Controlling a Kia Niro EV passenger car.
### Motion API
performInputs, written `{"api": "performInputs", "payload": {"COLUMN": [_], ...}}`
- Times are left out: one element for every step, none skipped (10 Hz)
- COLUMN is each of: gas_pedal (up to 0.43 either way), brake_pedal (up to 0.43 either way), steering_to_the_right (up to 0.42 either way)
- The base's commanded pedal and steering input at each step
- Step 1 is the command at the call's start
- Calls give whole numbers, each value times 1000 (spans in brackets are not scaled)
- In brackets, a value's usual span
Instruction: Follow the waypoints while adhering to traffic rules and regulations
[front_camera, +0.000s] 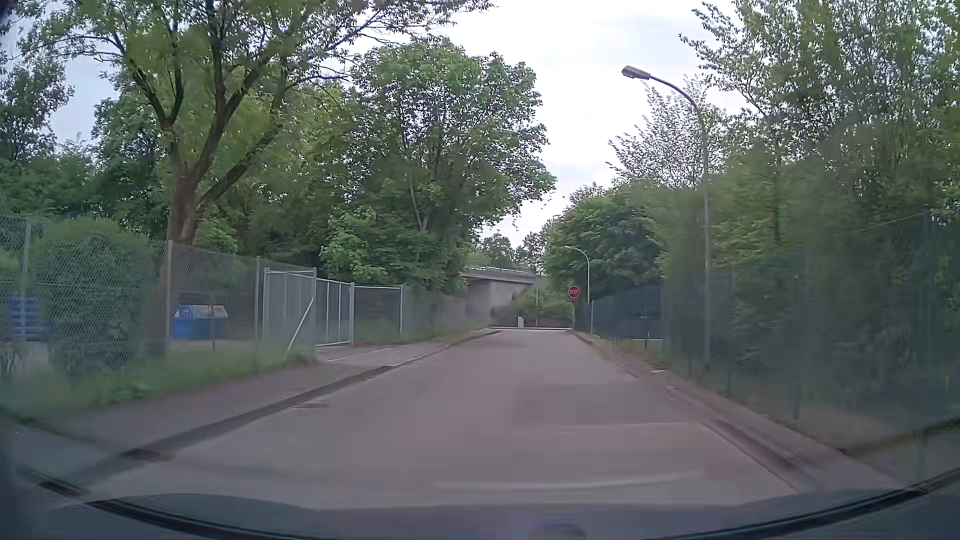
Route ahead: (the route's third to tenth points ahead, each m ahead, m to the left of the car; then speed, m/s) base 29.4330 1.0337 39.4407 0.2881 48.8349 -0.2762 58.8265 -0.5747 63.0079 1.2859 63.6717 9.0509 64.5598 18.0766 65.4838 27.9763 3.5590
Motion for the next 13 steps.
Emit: {"api": "performInputs", "payload": {"gas_pedal": [197,197,197,197,197,197,197,197,197,197,197,197,197], "brake_pedal": [0,0,0,0,0,0,0,0,0,0,0,0,0], "steering_to_the_right": [0,4,8,10,11,13,14,14,14,14,14,14,14]}}
